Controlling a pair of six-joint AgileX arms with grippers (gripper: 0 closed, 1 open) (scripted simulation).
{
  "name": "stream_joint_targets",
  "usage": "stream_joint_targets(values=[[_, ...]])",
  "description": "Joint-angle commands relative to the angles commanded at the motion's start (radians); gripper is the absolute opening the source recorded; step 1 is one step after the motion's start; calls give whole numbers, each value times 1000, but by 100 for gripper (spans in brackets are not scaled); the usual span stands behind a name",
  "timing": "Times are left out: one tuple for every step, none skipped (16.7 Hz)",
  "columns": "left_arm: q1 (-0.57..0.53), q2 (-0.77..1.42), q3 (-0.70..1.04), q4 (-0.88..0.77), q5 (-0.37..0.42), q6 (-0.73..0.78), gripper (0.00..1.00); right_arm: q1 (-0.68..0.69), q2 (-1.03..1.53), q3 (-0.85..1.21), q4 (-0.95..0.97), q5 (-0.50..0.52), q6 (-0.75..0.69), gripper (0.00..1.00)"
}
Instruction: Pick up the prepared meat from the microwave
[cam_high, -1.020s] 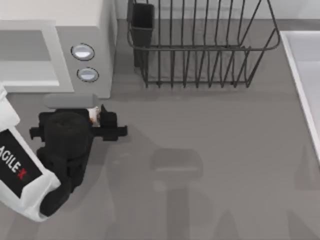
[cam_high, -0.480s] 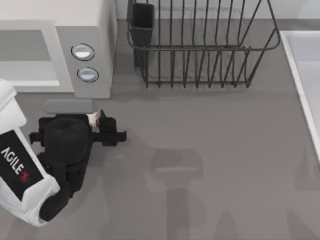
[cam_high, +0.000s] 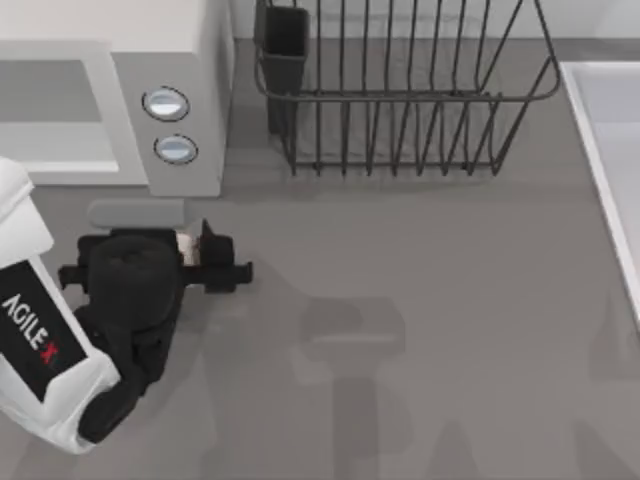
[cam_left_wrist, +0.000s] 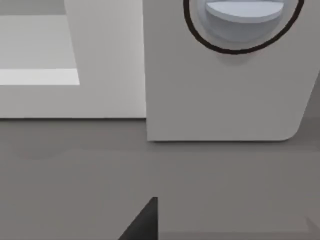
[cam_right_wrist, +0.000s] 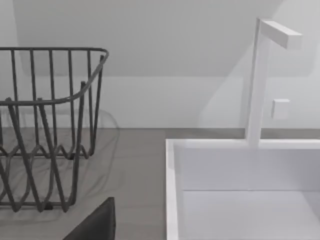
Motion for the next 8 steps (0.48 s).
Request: stream_joint_targets(values=[[0,0,0,0,0,0,90,0,0,0,0,0,0,100],[0,0,0,0,0,0,98,0,0,0,0,0,0,100],[0,0,0,0,0,0,100,0,0,0,0,0,0,100],[0,0,0,0,0,0,100,0,0,0,0,0,0,100],[0,0,0,0,0,0,100,0,0,0,0,0,0,100],[0,0,0,0,0,0,100,0,0,0,0,0,0,100],[0,0,0,0,0,0,100,0,0,0,0,0,0,100],[0,0,0,0,0,0,100,0,0,0,0,0,0,100]])
